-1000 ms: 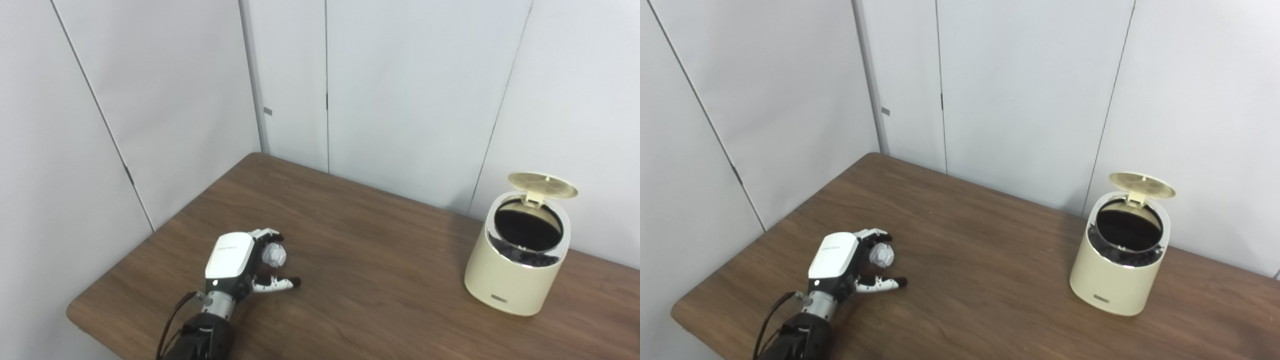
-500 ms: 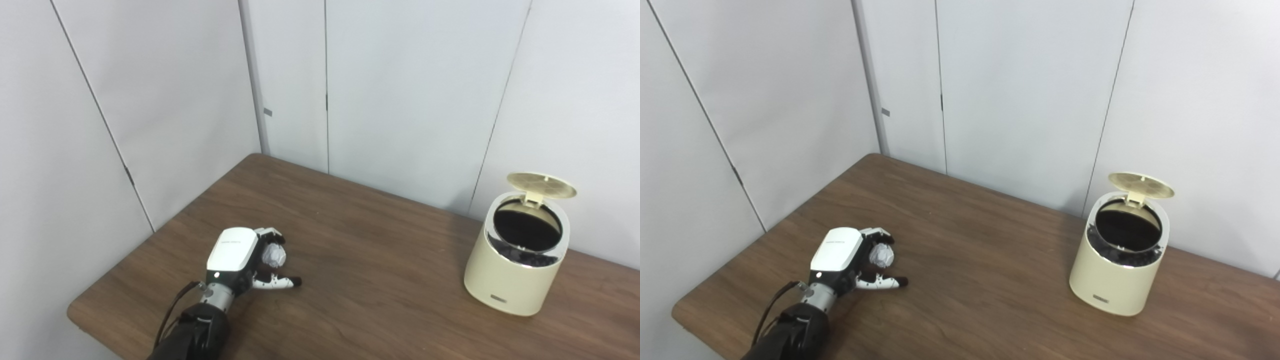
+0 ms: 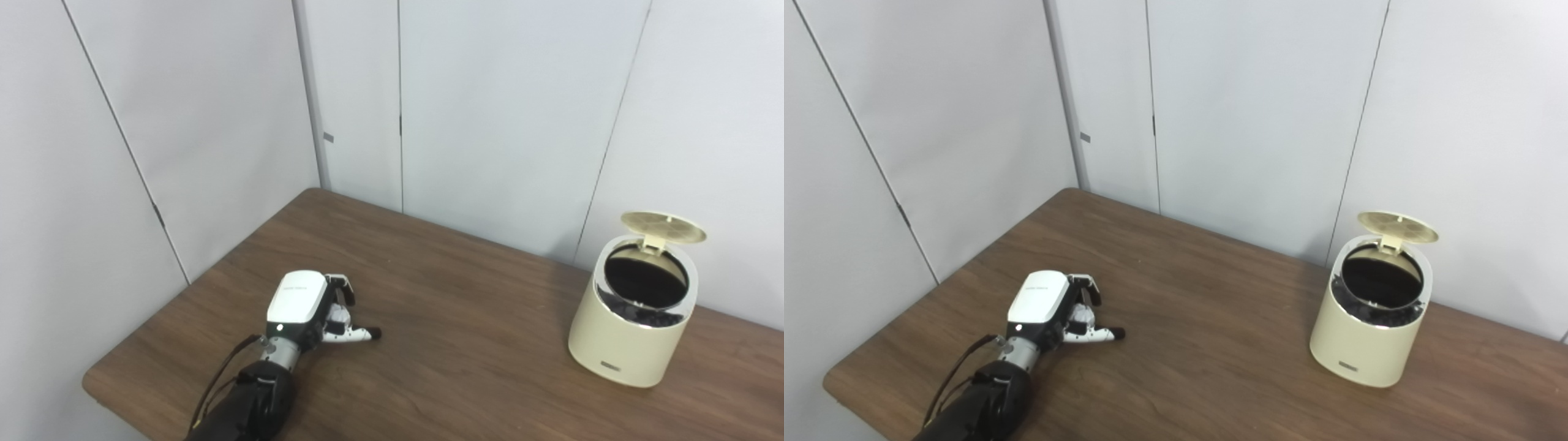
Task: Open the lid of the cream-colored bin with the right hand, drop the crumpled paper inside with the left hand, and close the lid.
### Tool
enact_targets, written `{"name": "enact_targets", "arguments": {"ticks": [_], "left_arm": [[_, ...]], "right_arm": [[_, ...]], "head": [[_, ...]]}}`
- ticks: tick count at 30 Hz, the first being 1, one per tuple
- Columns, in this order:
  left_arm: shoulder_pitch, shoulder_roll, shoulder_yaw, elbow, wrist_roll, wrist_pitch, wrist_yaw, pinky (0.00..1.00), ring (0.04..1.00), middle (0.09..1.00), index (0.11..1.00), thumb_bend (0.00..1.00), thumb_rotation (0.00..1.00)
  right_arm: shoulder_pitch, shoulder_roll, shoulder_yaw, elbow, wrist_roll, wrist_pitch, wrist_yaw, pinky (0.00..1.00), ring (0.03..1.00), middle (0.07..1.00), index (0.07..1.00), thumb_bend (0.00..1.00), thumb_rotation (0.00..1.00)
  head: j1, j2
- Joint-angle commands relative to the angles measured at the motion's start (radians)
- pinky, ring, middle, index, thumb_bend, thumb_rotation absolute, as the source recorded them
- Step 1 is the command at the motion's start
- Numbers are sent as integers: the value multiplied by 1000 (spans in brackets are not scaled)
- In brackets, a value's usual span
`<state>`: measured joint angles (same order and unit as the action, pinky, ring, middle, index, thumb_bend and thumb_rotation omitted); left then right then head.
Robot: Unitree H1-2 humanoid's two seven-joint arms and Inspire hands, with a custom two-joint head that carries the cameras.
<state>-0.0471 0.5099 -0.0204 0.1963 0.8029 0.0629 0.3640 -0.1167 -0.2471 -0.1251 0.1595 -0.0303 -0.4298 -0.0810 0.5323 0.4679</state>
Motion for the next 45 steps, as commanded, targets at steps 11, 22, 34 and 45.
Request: {"name": "enact_targets", "arguments": {"ticks": [11, 22, 34, 45], "left_arm": [[17, 13, -33, 20, -16, -53, 23, 198, 249, 455, 491, 523, 0], [21, 12, -30, 38, -30, -106, 66, 209, 256, 456, 492, 523, 0], [22, 9, -18, 37, -24, -129, 99, 171, 212, 455, 490, 523, 0], [15, 14, -22, 46, -5, -130, 114, 116, 153, 448, 488, 524, 0]], "right_arm": [[41, 13, -7, 2, -2, -21, 5, 529, 701, 730, 700, 758, 879], [37, 12, -12, 12, -3, -30, 6, 552, 716, 739, 709, 744, 872], [38, 14, -15, 12, -5, -33, 3, 569, 724, 748, 718, 726, 884], [38, 12, -15, 12, 2, -35, 9, 581, 730, 751, 720, 708, 885]], "head": [[0, 6], [0, 5], [2, 5], [2, 7]]}}
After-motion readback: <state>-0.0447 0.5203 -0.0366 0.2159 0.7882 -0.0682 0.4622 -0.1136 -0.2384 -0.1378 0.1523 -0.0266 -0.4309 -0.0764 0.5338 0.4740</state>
